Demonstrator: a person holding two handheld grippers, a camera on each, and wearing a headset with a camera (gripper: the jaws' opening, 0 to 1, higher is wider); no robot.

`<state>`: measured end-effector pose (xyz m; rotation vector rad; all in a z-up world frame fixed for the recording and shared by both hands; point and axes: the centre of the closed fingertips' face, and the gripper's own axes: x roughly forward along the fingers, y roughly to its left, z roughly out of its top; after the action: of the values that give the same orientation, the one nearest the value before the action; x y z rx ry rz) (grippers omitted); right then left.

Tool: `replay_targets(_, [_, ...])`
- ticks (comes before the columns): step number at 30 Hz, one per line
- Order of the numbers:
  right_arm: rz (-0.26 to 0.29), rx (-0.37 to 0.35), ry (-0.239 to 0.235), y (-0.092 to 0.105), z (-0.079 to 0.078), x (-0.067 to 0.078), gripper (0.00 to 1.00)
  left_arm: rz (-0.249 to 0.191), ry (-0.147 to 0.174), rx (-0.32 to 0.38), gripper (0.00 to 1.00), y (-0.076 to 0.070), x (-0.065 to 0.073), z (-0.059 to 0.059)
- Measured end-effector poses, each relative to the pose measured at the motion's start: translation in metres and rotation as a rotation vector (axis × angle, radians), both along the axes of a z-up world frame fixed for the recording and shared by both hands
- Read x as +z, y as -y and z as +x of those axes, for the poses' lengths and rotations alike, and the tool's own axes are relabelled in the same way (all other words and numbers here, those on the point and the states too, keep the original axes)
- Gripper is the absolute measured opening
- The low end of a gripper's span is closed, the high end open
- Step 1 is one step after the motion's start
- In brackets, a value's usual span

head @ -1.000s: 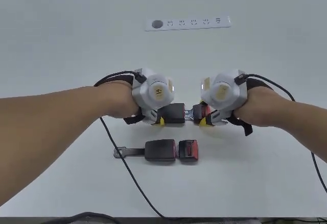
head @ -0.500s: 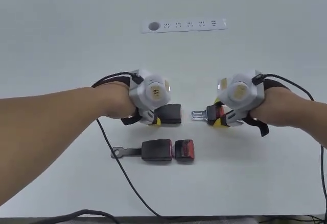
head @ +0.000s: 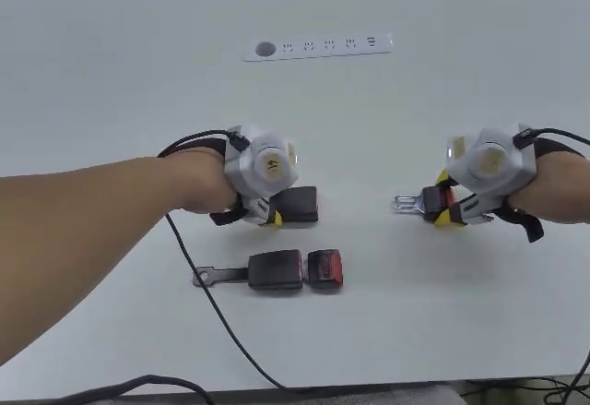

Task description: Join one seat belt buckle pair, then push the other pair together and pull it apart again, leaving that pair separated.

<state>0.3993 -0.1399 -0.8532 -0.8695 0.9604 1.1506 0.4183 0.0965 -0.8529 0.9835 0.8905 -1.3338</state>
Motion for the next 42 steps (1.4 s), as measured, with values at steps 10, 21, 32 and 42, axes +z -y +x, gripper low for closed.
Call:
replay_targets(10, [-0.010,0.011,0.003,-0.001,-0.006,0.004,0.36,-0.011,0.010,0.027,0.32,-0.001,0.001,0.000])
replay_targets(21, [-0.017,-0.045,0.080,0.004,-0.003,0.012,0.48,-0.034,0.090,0.021,0.39,-0.003,0.006,0.002])
replay_targets(32, [0.225,-0.327,0.099,-0.007,-0.028,0.042,0.66,-0.206,0.104,0.238,0.57,-0.032,0.040,-0.015])
replay_targets(42, [0.326,-0.416,0.125,-0.010,-0.068,0.065,0.75,-0.330,0.149,0.403,0.70,-0.079,0.073,-0.060])
